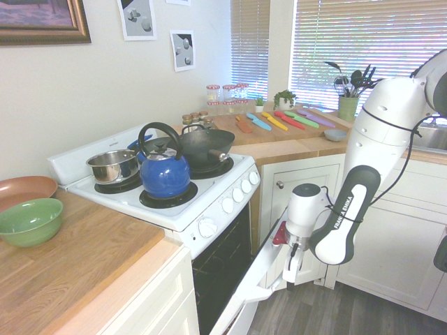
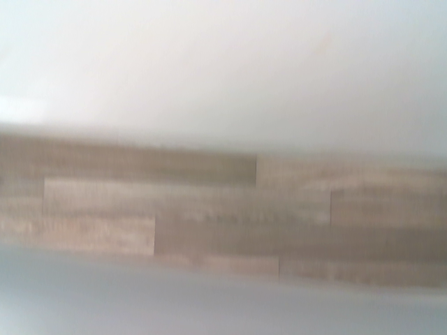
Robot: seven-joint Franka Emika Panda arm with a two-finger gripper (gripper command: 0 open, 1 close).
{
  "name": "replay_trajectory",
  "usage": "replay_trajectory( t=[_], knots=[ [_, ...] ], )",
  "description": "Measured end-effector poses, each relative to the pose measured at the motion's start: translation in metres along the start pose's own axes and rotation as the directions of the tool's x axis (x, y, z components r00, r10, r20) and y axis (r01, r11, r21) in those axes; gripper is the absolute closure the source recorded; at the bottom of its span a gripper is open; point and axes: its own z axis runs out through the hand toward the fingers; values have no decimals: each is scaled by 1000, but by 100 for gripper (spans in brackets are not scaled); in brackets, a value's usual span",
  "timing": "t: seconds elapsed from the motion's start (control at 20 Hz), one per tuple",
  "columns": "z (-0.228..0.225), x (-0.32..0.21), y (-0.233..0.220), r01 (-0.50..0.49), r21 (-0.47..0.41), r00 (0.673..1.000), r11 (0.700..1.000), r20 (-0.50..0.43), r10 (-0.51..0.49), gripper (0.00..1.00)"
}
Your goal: Close the oven
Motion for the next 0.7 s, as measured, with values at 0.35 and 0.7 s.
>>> replay_trajectory(
  t=[0.35,0.7],
  knots=[
    [-36,11,-7,3,43,999,999,-39,-1,0],
    [-138,-16,10,5,54,1000,999,-6,-5,0]
  ],
)
